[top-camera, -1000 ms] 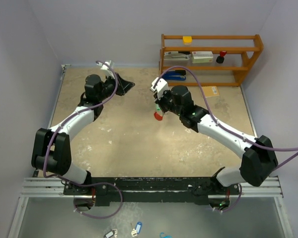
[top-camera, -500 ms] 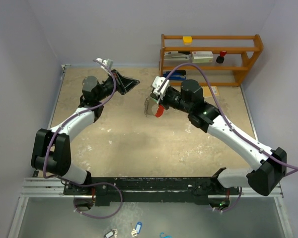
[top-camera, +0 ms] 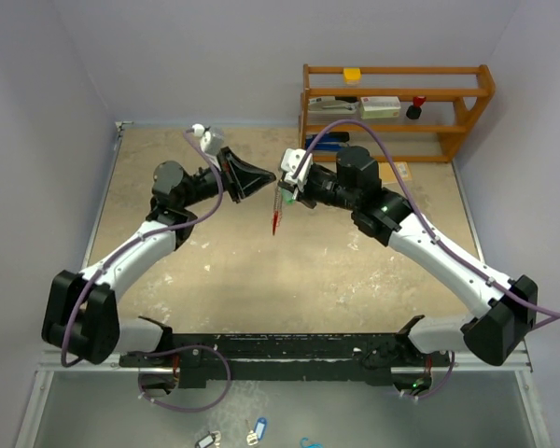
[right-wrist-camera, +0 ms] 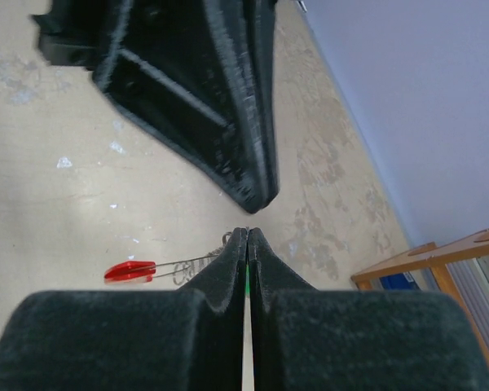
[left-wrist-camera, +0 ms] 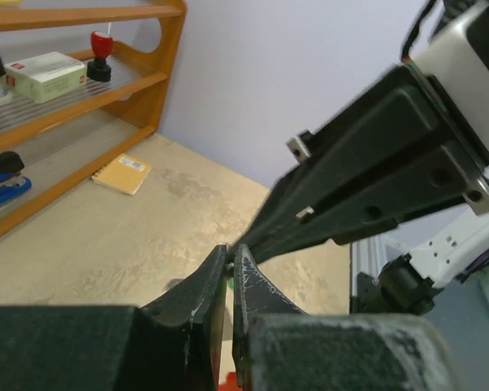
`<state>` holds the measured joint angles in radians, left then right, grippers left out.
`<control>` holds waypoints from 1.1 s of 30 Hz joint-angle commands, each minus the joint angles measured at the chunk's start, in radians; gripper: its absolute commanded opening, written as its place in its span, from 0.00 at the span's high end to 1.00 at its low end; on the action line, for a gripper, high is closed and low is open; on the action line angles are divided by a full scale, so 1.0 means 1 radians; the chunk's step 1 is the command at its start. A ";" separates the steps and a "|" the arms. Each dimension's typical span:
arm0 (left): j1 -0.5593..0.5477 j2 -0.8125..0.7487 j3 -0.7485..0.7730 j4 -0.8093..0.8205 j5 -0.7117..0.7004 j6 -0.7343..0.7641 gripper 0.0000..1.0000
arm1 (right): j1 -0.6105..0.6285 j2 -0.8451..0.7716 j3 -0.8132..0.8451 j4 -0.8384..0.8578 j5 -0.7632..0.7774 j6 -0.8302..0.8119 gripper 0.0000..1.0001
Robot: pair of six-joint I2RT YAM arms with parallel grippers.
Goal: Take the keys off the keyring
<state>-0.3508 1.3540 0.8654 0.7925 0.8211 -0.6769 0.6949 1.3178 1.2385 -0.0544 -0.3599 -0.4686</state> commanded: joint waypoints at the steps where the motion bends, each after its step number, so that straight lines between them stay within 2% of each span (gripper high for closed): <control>1: -0.072 -0.095 0.029 -0.317 -0.050 0.358 0.96 | 0.005 -0.027 0.023 0.076 0.010 -0.012 1.00; 5: -0.117 -0.098 0.052 -0.463 -0.144 0.466 0.95 | 0.006 -0.039 0.012 0.094 0.024 -0.007 1.00; 14: -0.149 -0.109 0.015 -0.462 -0.343 0.492 0.95 | 0.006 -0.067 0.009 0.090 0.040 -0.002 1.00; 19: -0.149 -0.144 -0.011 -0.400 -0.348 0.473 0.95 | 0.006 -0.074 -0.003 0.098 0.050 0.001 1.00; 27: -0.149 -0.219 -0.066 -0.297 -0.281 0.427 0.95 | 0.006 -0.067 -0.009 0.105 0.067 0.003 1.00; 33: -0.149 -0.252 -0.076 -0.270 -0.267 0.422 0.89 | 0.007 -0.069 -0.011 0.109 0.057 0.008 1.00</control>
<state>-0.4942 1.1313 0.7921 0.4343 0.5270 -0.2409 0.6956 1.2797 1.2217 -0.0158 -0.3050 -0.4706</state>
